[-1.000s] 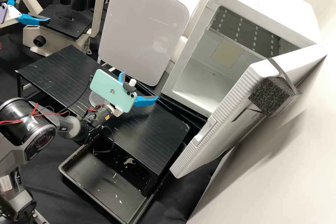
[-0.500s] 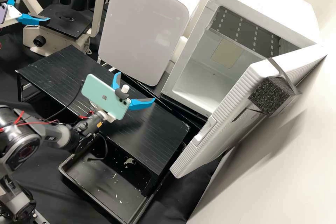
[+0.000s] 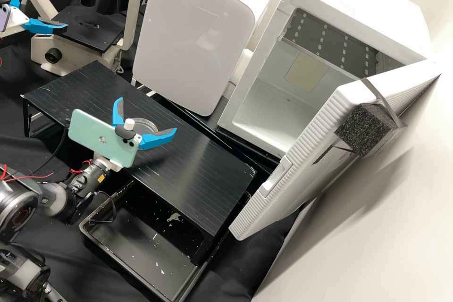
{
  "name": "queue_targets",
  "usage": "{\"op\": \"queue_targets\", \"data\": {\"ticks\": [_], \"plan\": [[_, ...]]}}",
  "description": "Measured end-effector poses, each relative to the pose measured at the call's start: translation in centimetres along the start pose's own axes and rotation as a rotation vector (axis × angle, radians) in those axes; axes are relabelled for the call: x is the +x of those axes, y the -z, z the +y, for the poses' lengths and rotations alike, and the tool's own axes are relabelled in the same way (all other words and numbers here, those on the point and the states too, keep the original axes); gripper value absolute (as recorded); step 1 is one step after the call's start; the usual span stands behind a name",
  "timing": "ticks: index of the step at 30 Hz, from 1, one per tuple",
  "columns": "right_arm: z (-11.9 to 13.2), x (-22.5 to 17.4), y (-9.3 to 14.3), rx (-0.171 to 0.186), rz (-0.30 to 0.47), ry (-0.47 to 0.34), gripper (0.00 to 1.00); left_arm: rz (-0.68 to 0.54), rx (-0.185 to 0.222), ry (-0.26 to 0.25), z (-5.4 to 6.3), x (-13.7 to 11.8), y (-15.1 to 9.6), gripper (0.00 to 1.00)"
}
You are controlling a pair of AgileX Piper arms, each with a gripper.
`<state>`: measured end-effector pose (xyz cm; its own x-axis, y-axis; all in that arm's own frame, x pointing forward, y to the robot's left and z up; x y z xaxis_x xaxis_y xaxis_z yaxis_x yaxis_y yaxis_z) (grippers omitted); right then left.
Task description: Place the petri dish in the incubator
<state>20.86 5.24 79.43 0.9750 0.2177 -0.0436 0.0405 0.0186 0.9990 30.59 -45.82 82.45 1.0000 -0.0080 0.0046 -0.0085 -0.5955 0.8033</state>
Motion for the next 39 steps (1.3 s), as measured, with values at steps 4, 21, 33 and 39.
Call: {"op": "queue_targets", "data": {"ticks": [4,21,33,39], "plan": [[-0.4,-0.3,-0.4,-0.018,-0.04,0.005,1.0,0.0,0.0,0.0,0.0,0.0,0.0,1.0],[-2.3,-0.4,-1.9,-0.045,-0.121,0.062,1.0,0.0,0.0,0.0,0.0,0.0,0.0,1.0],[-1.8,0.1,-2.8,-0.063,-0.124,0.045,0.0,0.0,0.0,0.0,0.0,0.0,0.0,1.0],[-1.6,0.1,-3.0,-0.058,-0.127,0.043,0.0,0.0,0.0,0.0,0.0,0.0,0.0,1.0]]}}
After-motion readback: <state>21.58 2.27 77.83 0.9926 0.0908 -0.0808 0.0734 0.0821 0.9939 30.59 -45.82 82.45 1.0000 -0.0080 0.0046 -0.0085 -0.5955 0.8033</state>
